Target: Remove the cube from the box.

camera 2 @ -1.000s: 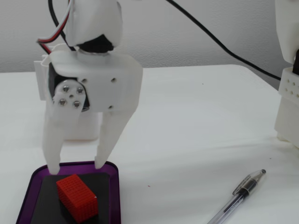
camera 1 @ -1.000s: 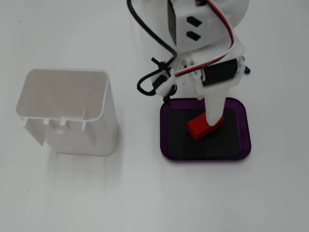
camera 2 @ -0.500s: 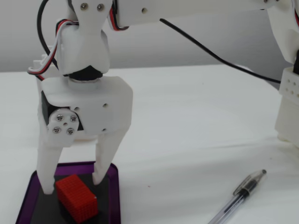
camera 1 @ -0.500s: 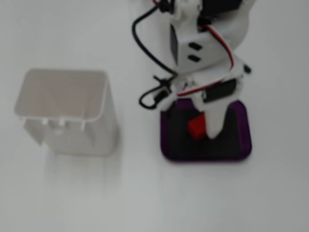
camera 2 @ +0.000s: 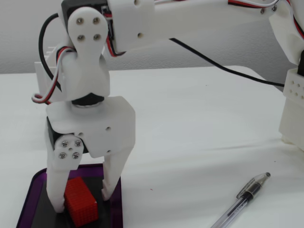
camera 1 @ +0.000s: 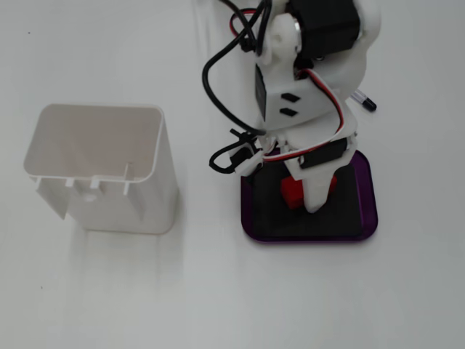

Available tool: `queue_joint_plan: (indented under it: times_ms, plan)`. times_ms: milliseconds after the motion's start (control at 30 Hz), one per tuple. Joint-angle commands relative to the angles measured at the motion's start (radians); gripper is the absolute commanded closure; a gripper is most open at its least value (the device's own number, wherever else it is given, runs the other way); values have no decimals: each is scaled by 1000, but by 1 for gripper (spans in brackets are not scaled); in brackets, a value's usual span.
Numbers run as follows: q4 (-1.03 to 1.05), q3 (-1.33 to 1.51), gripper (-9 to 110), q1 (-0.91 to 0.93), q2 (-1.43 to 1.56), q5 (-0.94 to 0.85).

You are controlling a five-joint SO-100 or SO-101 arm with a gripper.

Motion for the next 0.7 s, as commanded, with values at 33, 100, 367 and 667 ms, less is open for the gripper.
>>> queue_joint_plan:
  times_ms: [33,100,367,667]
  plan:
    - [0,-34,84,-9,9,-3]
    - [2,-35,89,-9,9,-3]
    - [15,-49,102,-12,26,2]
    - [252,-325,102,-14,218,8]
